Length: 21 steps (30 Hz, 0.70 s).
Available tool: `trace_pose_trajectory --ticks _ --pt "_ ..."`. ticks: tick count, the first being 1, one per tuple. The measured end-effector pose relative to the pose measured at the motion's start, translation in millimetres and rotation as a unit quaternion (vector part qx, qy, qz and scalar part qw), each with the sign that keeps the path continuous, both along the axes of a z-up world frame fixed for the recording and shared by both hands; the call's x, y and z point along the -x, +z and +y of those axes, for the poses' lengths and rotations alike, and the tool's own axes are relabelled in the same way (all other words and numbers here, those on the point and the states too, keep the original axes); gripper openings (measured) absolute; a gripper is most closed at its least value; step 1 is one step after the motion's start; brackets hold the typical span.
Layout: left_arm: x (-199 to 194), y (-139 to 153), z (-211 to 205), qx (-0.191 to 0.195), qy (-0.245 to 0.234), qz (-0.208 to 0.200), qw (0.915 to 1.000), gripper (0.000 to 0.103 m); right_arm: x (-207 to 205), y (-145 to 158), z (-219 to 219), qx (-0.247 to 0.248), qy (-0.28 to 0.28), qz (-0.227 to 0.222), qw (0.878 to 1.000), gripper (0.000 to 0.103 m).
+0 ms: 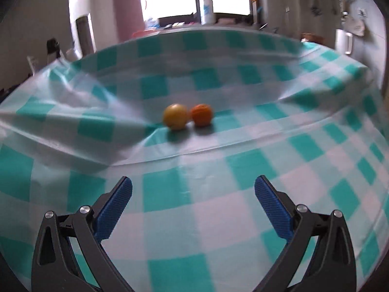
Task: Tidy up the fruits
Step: 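Move both open tools back over the last two fruits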
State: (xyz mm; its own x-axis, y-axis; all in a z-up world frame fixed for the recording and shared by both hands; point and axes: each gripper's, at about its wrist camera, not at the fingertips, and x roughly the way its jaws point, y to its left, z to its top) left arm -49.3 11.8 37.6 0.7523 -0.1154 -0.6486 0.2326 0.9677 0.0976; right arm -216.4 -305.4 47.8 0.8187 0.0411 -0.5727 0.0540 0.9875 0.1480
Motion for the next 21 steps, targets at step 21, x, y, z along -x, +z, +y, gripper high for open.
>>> trace_pose_trajectory --ticks 21 --pt "-56.1 -27.9 78.9 0.157 0.115 0.107 0.9751 0.101 -285.8 -24.0 180.8 0.038 0.09 0.13 0.987 0.088"
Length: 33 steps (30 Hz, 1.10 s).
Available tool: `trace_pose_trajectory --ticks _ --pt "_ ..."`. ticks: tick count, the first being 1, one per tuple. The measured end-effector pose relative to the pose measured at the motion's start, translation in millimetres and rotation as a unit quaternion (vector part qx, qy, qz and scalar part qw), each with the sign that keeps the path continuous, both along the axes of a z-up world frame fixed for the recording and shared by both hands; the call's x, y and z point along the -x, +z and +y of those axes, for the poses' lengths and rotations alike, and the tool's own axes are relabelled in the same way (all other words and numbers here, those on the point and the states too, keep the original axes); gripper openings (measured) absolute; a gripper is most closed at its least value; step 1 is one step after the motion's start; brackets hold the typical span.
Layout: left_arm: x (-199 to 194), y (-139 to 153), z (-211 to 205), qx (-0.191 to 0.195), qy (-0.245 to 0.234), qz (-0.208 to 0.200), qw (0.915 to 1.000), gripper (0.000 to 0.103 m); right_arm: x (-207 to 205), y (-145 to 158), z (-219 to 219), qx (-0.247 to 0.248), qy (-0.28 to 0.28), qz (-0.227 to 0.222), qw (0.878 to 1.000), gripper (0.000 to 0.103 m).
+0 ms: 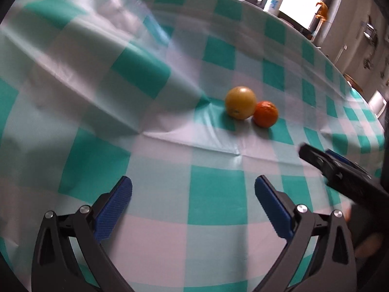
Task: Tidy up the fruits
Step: 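Grasp the orange with the right tool while the left tool grasps the yellow fruit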
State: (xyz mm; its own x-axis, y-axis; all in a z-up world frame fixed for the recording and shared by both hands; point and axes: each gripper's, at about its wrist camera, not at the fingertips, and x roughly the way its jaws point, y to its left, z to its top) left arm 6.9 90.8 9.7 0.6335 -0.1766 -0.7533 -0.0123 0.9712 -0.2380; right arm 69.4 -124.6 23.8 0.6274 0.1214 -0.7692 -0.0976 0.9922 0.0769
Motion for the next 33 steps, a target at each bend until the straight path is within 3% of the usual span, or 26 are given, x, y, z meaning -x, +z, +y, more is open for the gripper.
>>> trace_pose_trajectory --ticks 2,9,11,13,14,18,24,29,33 --pt "1.2 -0.8 0.2 -0.001 0.004 0.0 1.0 0.101 -18.6 -7.0 13.6 0.016 0.004 0.014 1.0 0.088" --pt "2.2 -1.7 -4.9 -0.019 0.005 0.002 0.9998 0.101 -55.9 -18.3 55.6 0.075 0.039 0.019 0.996 0.069" --pt "2.2 -2.0 -5.5 -0.021 0.005 0.003 0.9998 0.101 -61.3 -18.6 57.1 0.068 0.039 0.017 0.997 0.061" --pt "1.7 -2.7 -6.7 -0.025 0.005 0.003 0.9997 0.101 -64.2 -18.6 55.5 0.052 0.046 0.017 0.997 0.043" --pt "1.5 -2.9 -7.4 -0.027 0.004 0.004 0.9996 0.101 -63.0 -17.6 55.3 0.05 0.05 0.017 0.997 0.039" --pt "-0.1 -4.2 -9.1 -0.031 0.003 0.004 0.9995 0.101 -41.2 -10.7 41.7 0.034 0.05 -0.006 0.998 0.039" --pt "-2.9 -5.7 -13.3 -0.044 -0.002 0.009 0.999 0.101 30.5 8.2 -2.2 -0.008 0.037 -0.049 0.998 0.039" --pt "-7.3 -9.5 -25.4 -0.094 -0.015 0.024 0.9952 0.101 80.5 9.5 -35.9 -0.047 0.001 -0.064 0.997 0.039" --pt "-9.1 -12.4 -32.4 -0.123 -0.024 0.032 0.9915 0.101 90.8 6.7 -55.0 -0.096 -0.019 -0.064 0.993 0.04"
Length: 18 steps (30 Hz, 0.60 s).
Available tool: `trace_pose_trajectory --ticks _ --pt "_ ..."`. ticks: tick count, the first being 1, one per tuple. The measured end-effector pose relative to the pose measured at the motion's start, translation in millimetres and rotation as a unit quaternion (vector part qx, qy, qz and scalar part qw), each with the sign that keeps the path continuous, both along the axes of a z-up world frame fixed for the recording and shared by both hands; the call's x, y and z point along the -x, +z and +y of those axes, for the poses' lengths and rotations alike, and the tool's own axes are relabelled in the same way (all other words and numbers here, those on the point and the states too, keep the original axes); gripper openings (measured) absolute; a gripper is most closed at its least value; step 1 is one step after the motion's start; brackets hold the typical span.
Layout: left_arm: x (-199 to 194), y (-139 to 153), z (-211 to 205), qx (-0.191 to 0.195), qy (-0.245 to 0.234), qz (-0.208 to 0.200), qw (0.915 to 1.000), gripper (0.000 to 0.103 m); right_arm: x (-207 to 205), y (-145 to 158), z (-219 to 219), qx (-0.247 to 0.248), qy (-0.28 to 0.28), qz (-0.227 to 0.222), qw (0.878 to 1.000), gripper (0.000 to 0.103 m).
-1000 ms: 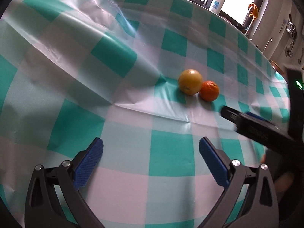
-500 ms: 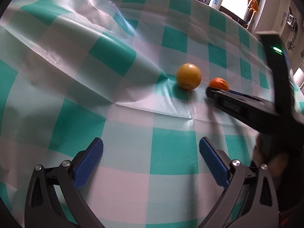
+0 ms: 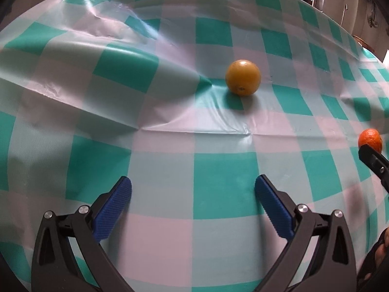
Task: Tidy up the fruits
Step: 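Grasp the orange with the right tool while the left tool grasps the yellow fruit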
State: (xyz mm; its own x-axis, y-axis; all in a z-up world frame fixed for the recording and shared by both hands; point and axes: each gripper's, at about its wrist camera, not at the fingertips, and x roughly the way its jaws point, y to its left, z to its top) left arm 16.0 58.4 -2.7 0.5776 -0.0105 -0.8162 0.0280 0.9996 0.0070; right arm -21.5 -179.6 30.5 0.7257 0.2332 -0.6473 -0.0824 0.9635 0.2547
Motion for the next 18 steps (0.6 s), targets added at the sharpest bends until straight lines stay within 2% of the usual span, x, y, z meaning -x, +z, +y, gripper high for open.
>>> trace_pose_trajectory --ticks 9,18 --pt "-1.3 0.2 0.3 -0.002 0.002 0.0 1.0 0.102 -3.9 -9.3 -24.1 -0.103 -0.009 0.004 0.995 0.04" --pt "-20.0 2.7 -11.2 -0.003 0.016 0.021 0.9996 0.102 -5.2 -9.4 -21.5 -0.115 0.008 0.003 0.993 0.04"
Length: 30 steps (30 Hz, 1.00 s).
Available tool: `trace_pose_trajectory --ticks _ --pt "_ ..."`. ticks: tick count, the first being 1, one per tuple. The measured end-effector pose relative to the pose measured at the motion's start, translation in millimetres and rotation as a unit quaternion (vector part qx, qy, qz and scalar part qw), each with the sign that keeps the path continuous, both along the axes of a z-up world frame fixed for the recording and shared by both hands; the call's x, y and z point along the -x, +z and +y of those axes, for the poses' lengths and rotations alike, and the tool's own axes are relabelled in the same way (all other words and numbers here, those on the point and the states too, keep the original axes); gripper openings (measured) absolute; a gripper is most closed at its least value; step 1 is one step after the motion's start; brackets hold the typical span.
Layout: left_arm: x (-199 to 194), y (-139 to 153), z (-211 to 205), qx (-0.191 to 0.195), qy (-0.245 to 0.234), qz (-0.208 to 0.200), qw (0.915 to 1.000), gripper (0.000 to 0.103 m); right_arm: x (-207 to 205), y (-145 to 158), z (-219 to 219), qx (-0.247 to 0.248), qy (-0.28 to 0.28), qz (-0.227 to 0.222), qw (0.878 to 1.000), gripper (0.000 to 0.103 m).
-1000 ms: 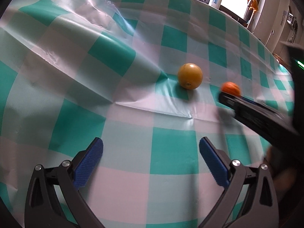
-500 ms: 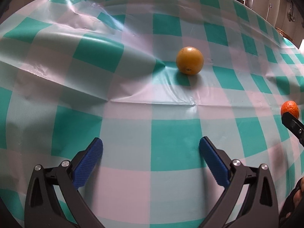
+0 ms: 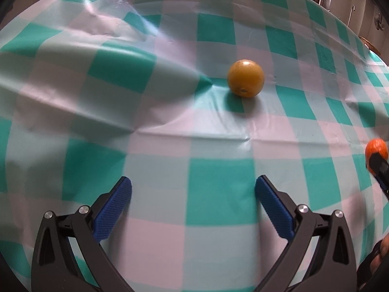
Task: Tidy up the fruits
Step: 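Grasp the orange with the right tool while the left tool grasps the yellow fruit, then carry the orange and yellow fruit into the white box and open both tools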
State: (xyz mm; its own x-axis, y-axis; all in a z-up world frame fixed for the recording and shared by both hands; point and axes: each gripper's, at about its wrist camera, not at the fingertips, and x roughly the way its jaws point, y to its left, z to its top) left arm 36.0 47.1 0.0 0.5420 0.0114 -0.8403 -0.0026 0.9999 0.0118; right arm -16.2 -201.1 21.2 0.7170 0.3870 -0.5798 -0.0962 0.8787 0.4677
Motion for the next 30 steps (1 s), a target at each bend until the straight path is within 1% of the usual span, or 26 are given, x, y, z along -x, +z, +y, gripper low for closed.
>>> trace_pose_trajectory --ticks 3,4,6,8,9,10,11,12,13,14,15,16,20,25,30 --pt "-20.5 2.4 -20.5 -0.005 -0.025 -0.008 0.9996 0.101 -0.5 -0.5 0.8 0.0 0.003 0.001 1.0 0.04" --pt "-32.0 4.3 -30.1 -0.012 -0.037 -0.018 0.9991 0.101 -0.5 -0.6 1.2 0.0 0.004 0.001 1.0 0.04" --pt "-47.3 6.1 -37.7 -0.018 -0.039 -0.03 0.9986 0.101 -0.3 -0.7 1.2 -0.001 0.005 0.001 1.0 0.04" --pt "-68.8 6.6 -41.6 -0.01 -0.035 -0.037 0.9987 0.1 -0.2 -1.0 1.4 -0.001 0.005 0.001 1.0 0.04" --pt "-81.5 6.5 -41.9 -0.003 -0.03 -0.036 0.9989 0.097 -0.4 -1.1 1.5 -0.001 0.006 0.001 1.0 0.04" --pt "-88.5 6.4 -42.2 -0.001 -0.028 -0.036 0.9989 0.089 -0.6 -1.2 2.0 -0.001 0.007 0.002 1.0 0.04" --pt "-97.1 5.9 -42.5 0.0 -0.029 -0.036 0.9989 0.085 -0.7 -1.1 2.3 -0.001 0.008 0.002 1.0 0.04" --pt "-104.2 5.5 -44.0 -0.003 -0.031 -0.038 0.9988 0.085 -0.6 -1.1 2.5 -0.001 0.009 0.002 1.0 0.04" --pt "-106.7 5.5 -46.6 -0.007 -0.037 -0.044 0.9983 0.08 -0.6 -1.1 2.6 -0.001 0.01 0.002 1.0 0.04" --pt "-107.2 5.2 -48.9 -0.011 -0.044 -0.046 0.9979 0.065 -0.7 -1.2 2.7 -0.001 0.011 0.002 1.0 0.04" --pt "-107.4 3.3 -52.4 -0.009 -0.063 -0.041 0.9972 0.056 -0.6 -1.2 2.7 -0.001 0.011 0.002 1.0 0.04" --pt "-106.5 4.5 -52.0 0.002 -0.07 -0.044 0.9966 0.044 -0.6 -1.3 2.8 -0.002 0.012 0.002 1.0 0.04" --pt "-93.5 11.8 -39.0 0.032 -0.063 -0.066 0.9953 0.044 -0.5 -1.3 2.6 -0.002 0.012 0.001 1.0 0.04" --pt "-52.8 27.5 -16.1 0.081 -0.063 -0.087 0.9909 0.044 0.7 -2.2 1.9 -0.006 0.014 -0.003 1.0 0.04" --pt "0.2 37.0 -15.7 0.095 -0.061 -0.113 0.9871 0.044 1.8 -2.5 0.9 -0.008 0.013 -0.006 1.0 0.04"
